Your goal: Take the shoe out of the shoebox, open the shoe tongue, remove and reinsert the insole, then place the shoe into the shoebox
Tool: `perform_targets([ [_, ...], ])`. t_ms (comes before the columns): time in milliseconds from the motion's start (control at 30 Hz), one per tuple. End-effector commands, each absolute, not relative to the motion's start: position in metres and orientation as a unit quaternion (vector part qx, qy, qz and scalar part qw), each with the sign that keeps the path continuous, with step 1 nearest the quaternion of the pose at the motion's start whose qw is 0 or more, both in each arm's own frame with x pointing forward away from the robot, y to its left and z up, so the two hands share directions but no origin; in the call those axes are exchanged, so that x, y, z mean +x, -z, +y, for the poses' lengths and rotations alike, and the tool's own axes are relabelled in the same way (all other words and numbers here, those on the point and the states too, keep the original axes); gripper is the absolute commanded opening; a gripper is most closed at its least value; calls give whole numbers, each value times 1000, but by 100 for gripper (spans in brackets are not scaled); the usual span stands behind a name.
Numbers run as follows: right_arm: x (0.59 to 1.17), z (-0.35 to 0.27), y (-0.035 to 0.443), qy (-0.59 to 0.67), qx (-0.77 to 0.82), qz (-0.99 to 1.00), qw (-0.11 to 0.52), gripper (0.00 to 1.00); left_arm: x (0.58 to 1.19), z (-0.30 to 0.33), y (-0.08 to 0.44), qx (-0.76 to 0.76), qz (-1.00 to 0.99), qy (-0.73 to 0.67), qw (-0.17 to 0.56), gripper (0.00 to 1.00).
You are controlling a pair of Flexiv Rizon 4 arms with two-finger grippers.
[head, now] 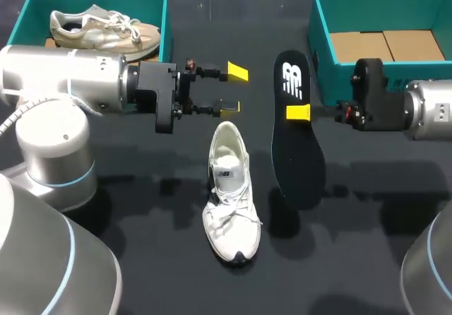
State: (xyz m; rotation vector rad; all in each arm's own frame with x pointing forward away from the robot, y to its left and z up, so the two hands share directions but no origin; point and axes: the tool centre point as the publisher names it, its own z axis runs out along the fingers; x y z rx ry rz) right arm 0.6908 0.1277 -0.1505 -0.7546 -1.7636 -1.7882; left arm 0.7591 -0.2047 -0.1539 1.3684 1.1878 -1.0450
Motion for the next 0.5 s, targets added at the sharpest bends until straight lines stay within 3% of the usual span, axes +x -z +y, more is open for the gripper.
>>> perform_targets([
  [33,693,130,152,658,-278,-650,258,0,759,-206,154,566,491,431,502,100],
  [167,693,130,152,658,-278,-650,258,0,759,-206,154,566,491,431,502,100],
  [500,744,123,164,649,-335,-602,324,0,759,-206,154,566,491,431,502,100],
])
